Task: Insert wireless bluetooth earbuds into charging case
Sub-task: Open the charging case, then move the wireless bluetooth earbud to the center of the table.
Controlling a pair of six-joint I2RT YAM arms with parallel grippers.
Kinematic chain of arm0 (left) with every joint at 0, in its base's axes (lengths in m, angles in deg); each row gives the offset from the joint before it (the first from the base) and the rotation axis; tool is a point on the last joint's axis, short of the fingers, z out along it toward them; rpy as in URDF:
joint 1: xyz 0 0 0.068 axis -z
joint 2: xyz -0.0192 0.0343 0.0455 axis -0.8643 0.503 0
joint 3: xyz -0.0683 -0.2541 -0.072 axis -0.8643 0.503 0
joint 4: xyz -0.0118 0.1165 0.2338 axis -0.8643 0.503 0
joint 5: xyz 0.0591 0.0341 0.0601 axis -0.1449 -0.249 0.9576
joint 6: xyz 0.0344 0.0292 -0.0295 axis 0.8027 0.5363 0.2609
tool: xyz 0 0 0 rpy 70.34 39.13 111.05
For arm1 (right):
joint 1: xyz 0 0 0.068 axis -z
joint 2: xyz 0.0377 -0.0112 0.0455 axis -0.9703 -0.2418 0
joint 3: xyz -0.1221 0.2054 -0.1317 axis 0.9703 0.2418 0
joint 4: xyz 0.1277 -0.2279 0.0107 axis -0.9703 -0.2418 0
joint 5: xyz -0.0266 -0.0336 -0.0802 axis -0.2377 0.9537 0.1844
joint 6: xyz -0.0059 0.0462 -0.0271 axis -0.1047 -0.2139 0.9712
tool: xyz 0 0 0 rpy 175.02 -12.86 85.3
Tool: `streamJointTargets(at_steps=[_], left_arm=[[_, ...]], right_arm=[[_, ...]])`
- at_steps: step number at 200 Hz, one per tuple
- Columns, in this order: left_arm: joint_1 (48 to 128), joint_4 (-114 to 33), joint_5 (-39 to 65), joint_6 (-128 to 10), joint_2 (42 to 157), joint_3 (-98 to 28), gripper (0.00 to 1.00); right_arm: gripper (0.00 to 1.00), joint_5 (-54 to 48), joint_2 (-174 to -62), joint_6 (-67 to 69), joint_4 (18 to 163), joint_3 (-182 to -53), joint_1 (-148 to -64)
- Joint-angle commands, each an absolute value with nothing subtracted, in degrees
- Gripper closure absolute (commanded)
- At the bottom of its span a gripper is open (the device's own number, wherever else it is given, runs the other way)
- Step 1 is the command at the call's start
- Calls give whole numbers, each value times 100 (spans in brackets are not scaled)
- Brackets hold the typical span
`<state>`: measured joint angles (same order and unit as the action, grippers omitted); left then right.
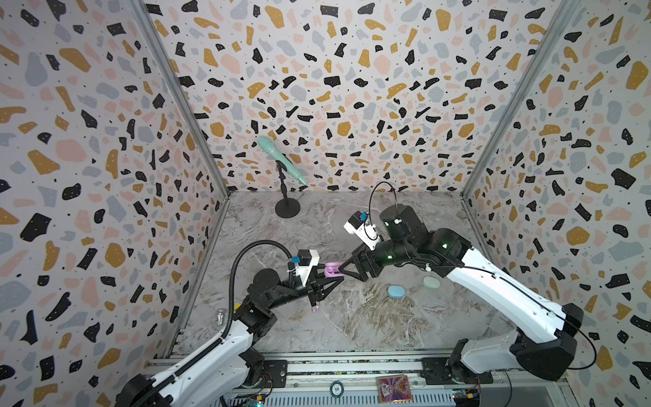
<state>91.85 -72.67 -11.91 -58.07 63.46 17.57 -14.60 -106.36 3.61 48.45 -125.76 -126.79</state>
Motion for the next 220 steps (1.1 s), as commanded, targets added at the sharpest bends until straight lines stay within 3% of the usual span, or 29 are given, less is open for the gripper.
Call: streamJointTargets(at_steps=[1, 43, 93, 159, 220], left_arm=[[8977, -7220, -1045, -5602, 6267, 1558, 97], [8550, -7156, -761, -5506, 6352, 1523, 97], [8128, -7341, -609, -5518, 6581, 1392, 97], [7595, -7835, -643, -5589, 7037, 1358, 97], [7256, -8241, -733, -5680, 7392, 1246, 97]], right_arm=[[18, -1446, -10095, -180, 5382, -12017, -12706], [18, -1315, -9629, -1131, 6599, -10480, -13017], [20, -818, -10591, -1985, 7887, -9611, -13876], [24, 126, -12773, -446, 7103, -10828, -14360], [26, 850, -13849, 743, 6785, -11558, -14374]])
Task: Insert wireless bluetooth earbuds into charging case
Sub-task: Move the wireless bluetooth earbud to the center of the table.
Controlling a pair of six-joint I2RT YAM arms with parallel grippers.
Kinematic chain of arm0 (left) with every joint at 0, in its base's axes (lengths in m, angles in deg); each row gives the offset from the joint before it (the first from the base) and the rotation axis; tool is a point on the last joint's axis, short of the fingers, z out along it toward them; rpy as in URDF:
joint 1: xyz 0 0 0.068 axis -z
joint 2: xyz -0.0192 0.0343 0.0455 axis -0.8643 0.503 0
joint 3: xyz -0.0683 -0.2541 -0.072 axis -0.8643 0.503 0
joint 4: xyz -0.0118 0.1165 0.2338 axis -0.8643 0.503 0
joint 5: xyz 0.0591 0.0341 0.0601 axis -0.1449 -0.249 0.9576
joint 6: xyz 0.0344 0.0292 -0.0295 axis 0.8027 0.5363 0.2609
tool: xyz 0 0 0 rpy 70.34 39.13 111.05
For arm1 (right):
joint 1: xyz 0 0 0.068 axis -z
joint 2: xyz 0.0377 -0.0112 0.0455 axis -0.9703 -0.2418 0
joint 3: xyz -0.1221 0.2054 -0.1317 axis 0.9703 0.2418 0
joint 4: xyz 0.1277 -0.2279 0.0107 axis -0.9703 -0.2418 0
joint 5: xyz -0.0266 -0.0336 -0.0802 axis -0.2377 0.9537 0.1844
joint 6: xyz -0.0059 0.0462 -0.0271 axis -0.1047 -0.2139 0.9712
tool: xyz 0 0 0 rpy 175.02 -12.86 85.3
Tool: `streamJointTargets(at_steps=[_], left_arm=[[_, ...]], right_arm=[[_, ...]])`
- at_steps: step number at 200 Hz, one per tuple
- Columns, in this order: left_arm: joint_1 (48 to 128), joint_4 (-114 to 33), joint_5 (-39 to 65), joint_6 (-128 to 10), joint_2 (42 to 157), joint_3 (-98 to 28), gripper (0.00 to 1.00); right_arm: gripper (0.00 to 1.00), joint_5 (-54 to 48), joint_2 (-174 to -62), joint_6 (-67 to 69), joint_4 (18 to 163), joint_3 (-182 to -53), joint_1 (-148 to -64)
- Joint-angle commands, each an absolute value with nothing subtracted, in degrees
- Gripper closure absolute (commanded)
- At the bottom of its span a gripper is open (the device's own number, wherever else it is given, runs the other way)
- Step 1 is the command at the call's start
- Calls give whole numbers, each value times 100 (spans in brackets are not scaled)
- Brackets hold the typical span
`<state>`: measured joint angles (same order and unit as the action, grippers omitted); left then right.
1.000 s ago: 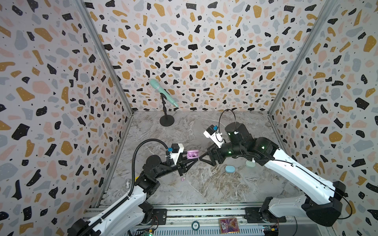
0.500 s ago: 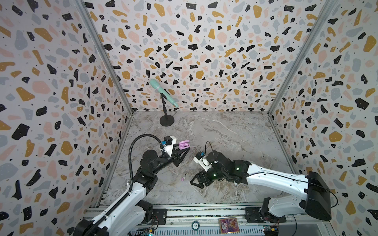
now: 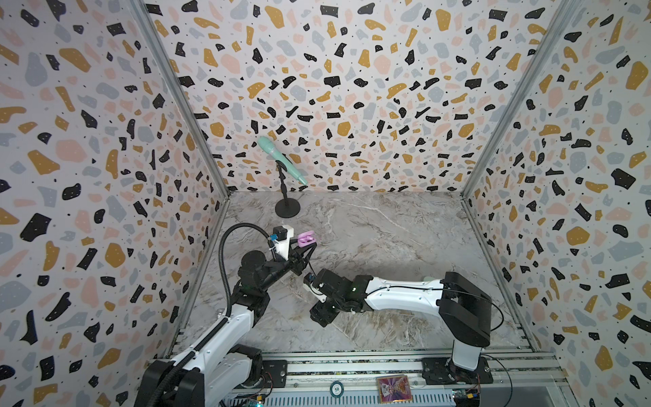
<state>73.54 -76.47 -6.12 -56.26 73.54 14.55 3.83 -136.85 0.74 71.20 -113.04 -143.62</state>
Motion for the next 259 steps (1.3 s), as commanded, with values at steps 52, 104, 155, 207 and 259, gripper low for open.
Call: streamJointTargets(at_steps=[52, 104, 155, 207, 259], left_arm=[[7158, -8237, -756, -5694, 7392, 1273, 97], [7140, -8168, -753, -5680, 7348, 1268, 98], [7131, -8149, -770, -5686, 7287, 1308, 98], [7109, -8115, -788, -5669, 7216, 1331, 98], [7114, -8137, -822, -5677, 7212, 1340, 98]], right_arm=[[26, 1090, -14183, 1120, 7036, -11676, -14397], [27, 1273, -14442, 1196, 7153, -11868, -14377], [29, 1584, -14417, 1118, 7256, -11859, -14322], [29, 1906, -14163, 1082, 7087, -11744, -14051], [29, 2086, -14020, 1147, 6935, -11772, -13804]])
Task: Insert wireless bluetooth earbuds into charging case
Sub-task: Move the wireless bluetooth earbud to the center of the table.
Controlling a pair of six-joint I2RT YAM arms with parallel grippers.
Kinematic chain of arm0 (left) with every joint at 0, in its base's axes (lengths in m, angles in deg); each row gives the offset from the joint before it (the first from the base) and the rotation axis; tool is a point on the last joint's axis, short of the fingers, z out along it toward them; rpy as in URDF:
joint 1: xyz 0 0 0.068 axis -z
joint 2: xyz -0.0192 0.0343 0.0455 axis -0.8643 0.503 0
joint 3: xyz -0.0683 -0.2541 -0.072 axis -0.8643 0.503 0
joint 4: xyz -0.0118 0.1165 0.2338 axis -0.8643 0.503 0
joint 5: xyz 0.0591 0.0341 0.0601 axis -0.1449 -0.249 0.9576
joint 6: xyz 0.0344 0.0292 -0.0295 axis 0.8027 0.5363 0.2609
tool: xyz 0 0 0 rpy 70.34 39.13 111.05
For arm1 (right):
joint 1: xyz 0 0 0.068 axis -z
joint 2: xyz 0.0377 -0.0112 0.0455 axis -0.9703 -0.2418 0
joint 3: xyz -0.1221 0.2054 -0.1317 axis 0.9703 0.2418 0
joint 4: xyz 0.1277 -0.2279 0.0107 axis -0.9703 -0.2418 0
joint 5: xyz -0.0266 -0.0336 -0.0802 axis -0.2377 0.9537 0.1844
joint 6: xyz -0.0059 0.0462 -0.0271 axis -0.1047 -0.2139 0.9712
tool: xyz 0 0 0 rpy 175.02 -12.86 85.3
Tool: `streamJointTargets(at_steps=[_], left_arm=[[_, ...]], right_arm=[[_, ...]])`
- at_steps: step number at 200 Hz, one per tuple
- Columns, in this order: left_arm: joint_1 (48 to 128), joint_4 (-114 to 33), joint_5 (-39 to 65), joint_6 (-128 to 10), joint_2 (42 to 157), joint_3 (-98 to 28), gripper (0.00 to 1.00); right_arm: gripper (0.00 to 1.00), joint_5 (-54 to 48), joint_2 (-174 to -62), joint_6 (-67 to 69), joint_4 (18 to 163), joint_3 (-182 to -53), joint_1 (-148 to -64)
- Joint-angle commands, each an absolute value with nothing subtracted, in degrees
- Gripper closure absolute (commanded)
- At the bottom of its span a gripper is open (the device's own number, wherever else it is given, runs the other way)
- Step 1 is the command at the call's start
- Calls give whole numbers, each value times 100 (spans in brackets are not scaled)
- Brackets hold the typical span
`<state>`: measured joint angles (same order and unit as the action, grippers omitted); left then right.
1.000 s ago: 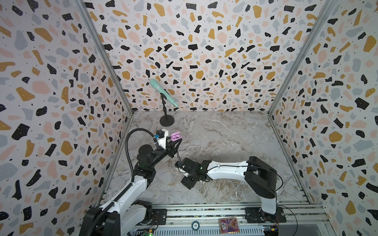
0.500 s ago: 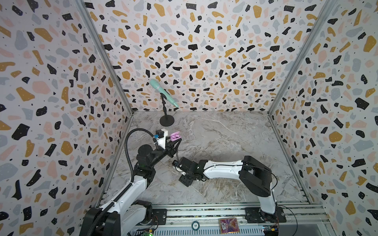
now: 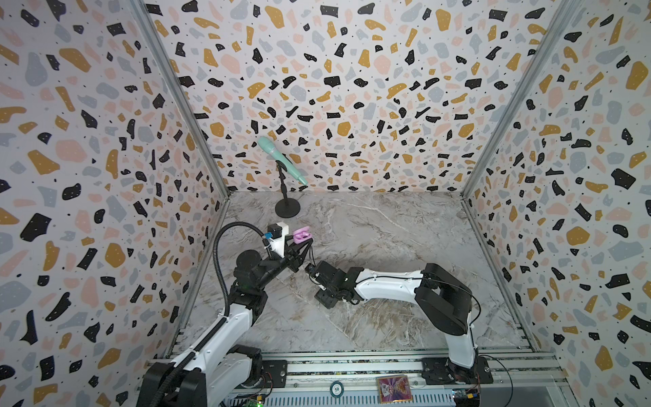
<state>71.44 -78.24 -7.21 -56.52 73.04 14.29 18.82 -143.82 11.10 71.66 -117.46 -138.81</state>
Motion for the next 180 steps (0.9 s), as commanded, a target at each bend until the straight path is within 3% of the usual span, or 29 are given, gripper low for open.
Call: streamJointTargets(at_steps=[1, 132, 180], left_arm=[[7109, -8137, -822, -5681, 7214, 1339, 98], [7114, -8192, -876, -5739, 7243, 1348, 98], [7114, -8204, -893, -5755, 7243, 1348, 98]], right_arm=[[29, 2090, -14021, 1148, 6935, -11771, -13800], [29, 1965, -13541, 796, 6666, -11599, -13405], [29, 673, -13393, 821, 6990, -11489, -13101]])
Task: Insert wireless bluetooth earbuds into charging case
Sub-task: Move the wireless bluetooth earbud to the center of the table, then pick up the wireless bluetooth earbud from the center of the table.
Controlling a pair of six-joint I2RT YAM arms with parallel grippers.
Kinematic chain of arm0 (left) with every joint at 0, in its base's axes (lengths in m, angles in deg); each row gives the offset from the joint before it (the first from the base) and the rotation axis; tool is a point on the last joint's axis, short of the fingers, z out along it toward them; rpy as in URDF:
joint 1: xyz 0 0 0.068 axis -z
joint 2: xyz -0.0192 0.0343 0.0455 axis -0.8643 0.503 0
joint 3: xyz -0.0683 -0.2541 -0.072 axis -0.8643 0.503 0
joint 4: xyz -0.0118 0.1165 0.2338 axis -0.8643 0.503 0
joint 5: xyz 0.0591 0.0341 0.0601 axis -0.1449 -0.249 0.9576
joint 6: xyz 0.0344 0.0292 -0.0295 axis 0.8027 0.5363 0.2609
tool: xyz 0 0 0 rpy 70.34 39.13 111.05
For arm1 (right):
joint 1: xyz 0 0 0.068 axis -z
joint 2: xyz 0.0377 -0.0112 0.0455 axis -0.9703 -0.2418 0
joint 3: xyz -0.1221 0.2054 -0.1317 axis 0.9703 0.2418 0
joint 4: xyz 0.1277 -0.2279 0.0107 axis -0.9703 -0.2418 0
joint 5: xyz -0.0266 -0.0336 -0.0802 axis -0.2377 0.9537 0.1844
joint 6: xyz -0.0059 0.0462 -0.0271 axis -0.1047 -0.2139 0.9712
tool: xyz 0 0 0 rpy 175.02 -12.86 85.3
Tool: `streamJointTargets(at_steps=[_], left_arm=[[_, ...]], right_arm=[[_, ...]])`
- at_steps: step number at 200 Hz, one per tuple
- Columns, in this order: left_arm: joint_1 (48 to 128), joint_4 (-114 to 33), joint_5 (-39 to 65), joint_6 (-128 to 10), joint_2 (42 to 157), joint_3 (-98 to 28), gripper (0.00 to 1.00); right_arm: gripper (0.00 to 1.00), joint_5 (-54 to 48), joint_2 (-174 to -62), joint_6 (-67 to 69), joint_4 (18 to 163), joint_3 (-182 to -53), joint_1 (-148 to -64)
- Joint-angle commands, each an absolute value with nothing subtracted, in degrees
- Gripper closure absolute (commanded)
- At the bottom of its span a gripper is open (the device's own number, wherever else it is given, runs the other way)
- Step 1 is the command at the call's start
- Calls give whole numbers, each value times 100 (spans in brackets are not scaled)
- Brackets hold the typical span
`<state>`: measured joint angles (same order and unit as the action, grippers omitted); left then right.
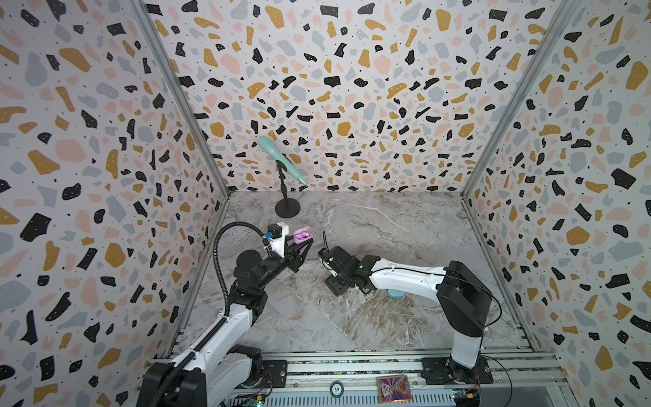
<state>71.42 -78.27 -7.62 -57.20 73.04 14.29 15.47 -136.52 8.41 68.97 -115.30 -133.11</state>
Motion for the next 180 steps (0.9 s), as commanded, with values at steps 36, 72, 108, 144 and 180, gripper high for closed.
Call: streamJointTargets(at_steps=[36, 72, 108, 144, 180], left_arm=[[7114, -8217, -923, -5774, 7230, 1356, 98], [7113, -8225, -927, -5775, 7194, 1365, 98], [7114, -8241, -952, -5791, 7195, 1372, 98], [7109, -8271, -970, -5817, 7201, 1382, 98], [7114, -8284, -963, -5826, 7192, 1385, 98]], right_arm=[[29, -666, -13653, 955, 7015, -11596, -12682], [29, -1171, -13972, 1026, 6960, -11726, -12592], [29, -1298, -14172, 1002, 7009, -11746, -12626], [28, -1333, -14241, 957, 7015, -11739, -12686], [28, -1329, -14144, 818, 6988, -11576, -12780]])
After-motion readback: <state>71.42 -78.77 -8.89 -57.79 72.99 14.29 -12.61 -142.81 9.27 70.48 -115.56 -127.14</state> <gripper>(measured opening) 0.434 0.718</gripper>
